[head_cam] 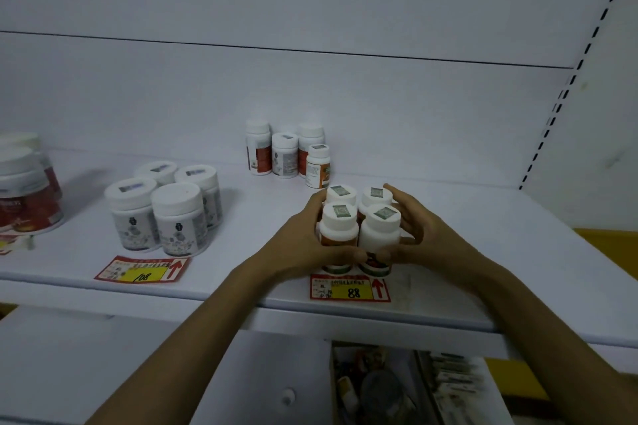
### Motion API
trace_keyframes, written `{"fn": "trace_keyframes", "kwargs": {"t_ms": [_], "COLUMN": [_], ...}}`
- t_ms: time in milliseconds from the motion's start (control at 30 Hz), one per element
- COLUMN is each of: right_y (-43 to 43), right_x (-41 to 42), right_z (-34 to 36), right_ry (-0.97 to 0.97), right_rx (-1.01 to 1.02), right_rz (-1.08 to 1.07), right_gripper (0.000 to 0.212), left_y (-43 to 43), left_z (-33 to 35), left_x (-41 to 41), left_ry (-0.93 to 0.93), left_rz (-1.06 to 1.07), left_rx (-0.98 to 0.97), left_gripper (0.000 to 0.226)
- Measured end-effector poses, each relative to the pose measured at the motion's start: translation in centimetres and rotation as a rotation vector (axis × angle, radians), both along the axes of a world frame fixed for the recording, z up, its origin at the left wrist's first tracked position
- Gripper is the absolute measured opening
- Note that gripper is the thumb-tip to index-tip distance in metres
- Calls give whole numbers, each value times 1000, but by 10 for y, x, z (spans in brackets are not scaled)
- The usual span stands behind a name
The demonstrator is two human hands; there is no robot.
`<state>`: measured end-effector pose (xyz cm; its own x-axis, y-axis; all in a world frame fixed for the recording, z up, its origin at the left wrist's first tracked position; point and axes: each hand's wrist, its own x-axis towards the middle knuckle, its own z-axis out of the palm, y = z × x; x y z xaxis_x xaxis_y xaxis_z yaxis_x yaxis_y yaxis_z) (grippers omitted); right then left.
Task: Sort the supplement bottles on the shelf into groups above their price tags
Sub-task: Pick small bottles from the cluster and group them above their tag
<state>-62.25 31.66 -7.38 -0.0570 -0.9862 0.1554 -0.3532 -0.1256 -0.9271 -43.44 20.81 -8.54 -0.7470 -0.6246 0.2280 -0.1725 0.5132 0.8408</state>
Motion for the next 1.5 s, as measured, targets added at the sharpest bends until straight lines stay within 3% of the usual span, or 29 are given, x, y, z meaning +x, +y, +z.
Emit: {"fn": "trace_keyframes", "kwargs": {"t_ms": [100,233,367,467,567,633,700,867,1033,1133,1267,1500], "right_y": [-1,-1,-3,-3,-9,-19,-35,-94,-149,-175,-191,-195], "right_x": [6,10,8,9,6,5,6,13,34,39,45,50], "right_z": [-4,-7,-8,-2,9,23,41,78,94,96,92,85], "right_ry": [-12,7,33,42,47,38,71,361,864,1070,1190,1214], "right_rx": [-41,-68,-68,-55,-31,-44,-58,24,126,176,252,215], "right_rz": [-15,-29,-36,-69,-206,-254,-293,-225,-180,-152,-126,-175], "right_gripper": [89,84,98,108,81,54,44,30,49,51,51,36], "left_y": [2,1,1,2,2,-1,-6,-19,-21,-22,-22,-28], "left_z": [1,1,1,4,10,13,14,10,5,5,4,-1], "left_x": [1,1,0,2,4,4,7,25,34,33,34,31], "left_ry": [3,20,34,119,280,326,323,213,193,181,167,113], "left_rz": [-8,-6,-14,34,117,157,184,273,351,330,338,343], "left_rx": [-7,-20,-25,87,168,215,223,163,185,185,155,89], "left_gripper": [85,91,94,110,99,88,72,66,68,71,73,74]}}
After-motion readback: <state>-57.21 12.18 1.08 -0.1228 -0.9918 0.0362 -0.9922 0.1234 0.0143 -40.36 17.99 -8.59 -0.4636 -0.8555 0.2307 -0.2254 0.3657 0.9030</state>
